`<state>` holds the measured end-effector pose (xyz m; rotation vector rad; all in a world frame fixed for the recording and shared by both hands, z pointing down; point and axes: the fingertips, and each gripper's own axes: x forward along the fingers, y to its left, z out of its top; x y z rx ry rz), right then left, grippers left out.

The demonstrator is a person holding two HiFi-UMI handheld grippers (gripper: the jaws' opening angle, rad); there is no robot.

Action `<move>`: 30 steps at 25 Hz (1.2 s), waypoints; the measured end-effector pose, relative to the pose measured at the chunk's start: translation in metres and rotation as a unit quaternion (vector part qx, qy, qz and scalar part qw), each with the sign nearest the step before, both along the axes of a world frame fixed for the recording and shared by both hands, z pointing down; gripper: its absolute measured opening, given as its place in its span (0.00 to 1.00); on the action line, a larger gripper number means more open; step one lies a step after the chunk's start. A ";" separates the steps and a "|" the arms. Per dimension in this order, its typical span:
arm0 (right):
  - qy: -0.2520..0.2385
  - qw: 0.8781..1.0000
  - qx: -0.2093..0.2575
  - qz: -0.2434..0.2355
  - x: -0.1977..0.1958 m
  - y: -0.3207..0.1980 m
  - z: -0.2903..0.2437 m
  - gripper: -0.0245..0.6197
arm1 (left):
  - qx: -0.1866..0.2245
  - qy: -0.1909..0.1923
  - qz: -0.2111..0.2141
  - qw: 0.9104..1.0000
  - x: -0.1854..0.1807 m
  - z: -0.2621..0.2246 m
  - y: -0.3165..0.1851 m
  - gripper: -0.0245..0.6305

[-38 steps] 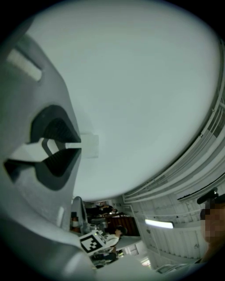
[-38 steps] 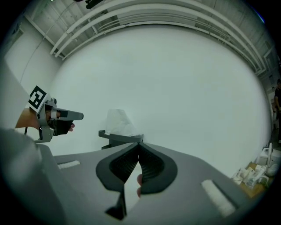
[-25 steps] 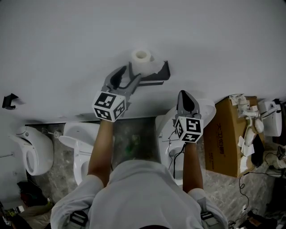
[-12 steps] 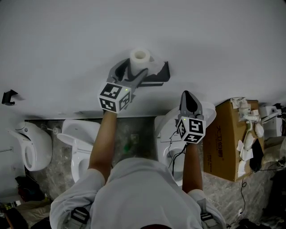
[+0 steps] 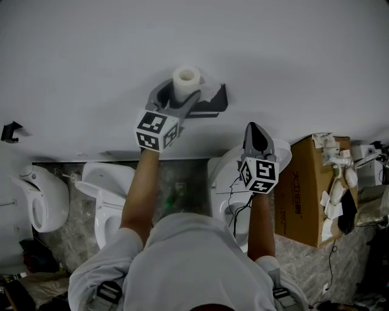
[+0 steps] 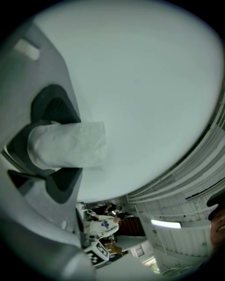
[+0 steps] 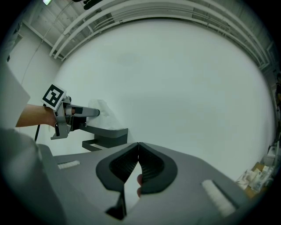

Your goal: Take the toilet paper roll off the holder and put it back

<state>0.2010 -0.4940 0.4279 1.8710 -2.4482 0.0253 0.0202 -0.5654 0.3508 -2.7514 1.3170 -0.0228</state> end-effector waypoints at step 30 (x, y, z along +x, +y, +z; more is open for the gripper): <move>-0.004 1.000 0.001 -0.014 -0.009 0.039 0.000 0.04 | 0.107 0.022 0.013 0.994 -0.001 -0.126 0.051 0.49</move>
